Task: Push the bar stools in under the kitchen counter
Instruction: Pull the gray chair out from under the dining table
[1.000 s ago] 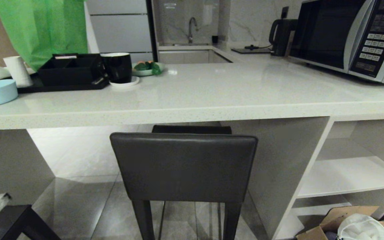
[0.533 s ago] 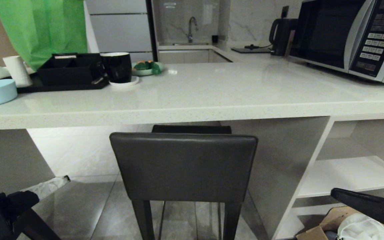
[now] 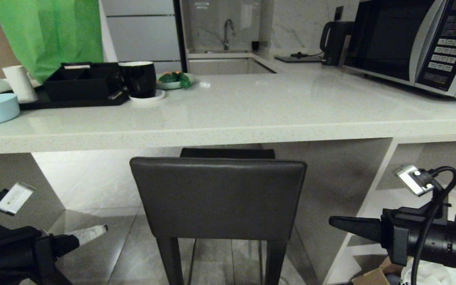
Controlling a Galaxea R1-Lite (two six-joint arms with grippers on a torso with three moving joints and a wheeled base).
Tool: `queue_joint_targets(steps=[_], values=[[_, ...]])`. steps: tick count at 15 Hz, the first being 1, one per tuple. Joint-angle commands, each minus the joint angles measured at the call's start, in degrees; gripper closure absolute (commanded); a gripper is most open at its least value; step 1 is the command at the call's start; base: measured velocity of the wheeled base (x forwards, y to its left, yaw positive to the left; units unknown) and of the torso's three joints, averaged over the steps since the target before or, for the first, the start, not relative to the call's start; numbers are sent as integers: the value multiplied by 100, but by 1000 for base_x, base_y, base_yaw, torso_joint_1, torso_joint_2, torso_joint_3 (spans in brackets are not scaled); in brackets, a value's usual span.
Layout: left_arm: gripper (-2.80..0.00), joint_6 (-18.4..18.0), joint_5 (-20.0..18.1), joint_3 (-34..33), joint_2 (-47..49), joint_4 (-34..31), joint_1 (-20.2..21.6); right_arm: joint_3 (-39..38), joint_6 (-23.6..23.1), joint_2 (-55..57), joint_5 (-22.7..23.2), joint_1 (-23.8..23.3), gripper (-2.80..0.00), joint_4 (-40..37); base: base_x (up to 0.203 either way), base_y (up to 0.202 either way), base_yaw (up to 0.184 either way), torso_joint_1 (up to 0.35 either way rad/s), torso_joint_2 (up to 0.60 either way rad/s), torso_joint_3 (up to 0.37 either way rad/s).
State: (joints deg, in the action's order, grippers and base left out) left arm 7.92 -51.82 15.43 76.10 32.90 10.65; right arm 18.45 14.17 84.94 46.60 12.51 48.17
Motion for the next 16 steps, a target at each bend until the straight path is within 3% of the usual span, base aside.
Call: queue_joint_targets(steps=[1,2,5,8,11,13,16], values=[[-280,-241,-14,111,840,38,8,176,-54,784,50,80,0,241,0,0,0,0,0,0],[-280,-440,-3,134,1042,129,23,232,-99,880,49,128,-280,340,0,0,0,0,0,0],[-280,-646,-20,175,1414,713,67,338,-157,1284,32,142,-280,829,0,0,0,0,0,0],[-280,-671,-17,157,2154,1723,68,235,-242,1876,44,110,-280,1626,0,0,0,0,0,0],[-280,-783,-52,35,3301,3665,56,-29,-279,2943,62,26,-280,3421,0,0,0,0,0,0],[-280,-791,-284,-189,3980,5168,18,-152,-756,3412,116,-27,-280,3885,0,0,0,0,0,0],[-280,-831,-537,-397,4353,5475,10,-27,-1124,3460,433,-234,-280,3949,0,0,0,0,0,0]])
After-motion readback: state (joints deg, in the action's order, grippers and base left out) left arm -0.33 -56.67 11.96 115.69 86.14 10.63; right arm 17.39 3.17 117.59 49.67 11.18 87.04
